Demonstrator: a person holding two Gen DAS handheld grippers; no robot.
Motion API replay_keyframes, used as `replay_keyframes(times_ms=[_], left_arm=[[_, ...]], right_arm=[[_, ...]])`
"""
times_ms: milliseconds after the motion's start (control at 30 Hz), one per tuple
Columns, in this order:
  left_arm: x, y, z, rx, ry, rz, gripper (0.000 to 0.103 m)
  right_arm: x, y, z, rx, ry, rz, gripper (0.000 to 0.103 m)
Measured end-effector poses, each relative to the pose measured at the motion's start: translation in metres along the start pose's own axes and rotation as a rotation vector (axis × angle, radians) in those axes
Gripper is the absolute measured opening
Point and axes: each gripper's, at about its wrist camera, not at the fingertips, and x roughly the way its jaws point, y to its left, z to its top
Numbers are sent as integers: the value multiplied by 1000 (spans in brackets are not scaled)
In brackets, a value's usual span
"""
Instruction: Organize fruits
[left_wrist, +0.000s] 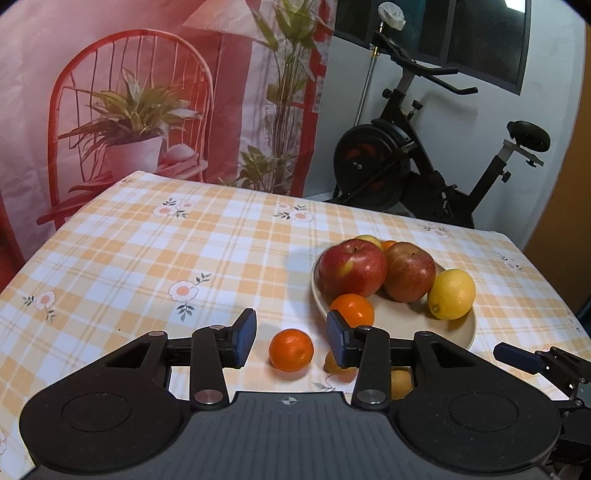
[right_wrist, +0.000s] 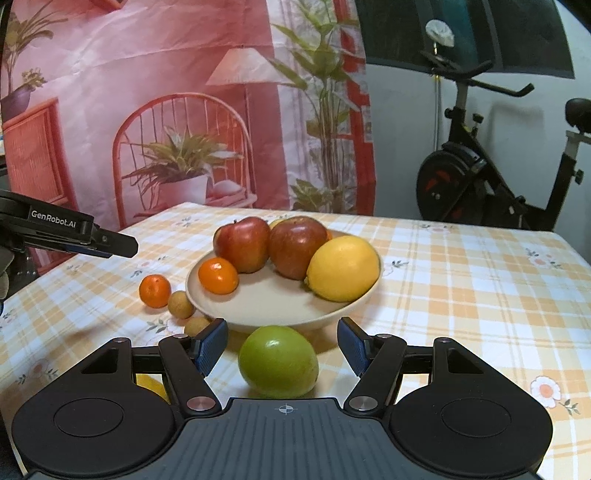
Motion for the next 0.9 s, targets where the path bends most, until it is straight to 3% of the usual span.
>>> replay_keyframes(times_ms=[533,900], left_arm=[[7,-4,-11,10,47,-16,45],[11,-9,-17,33,68,-31,45]], right_arm=[[6,-4,0,6,58,35,63],[10,-5,-1,-3,95,78,55]])
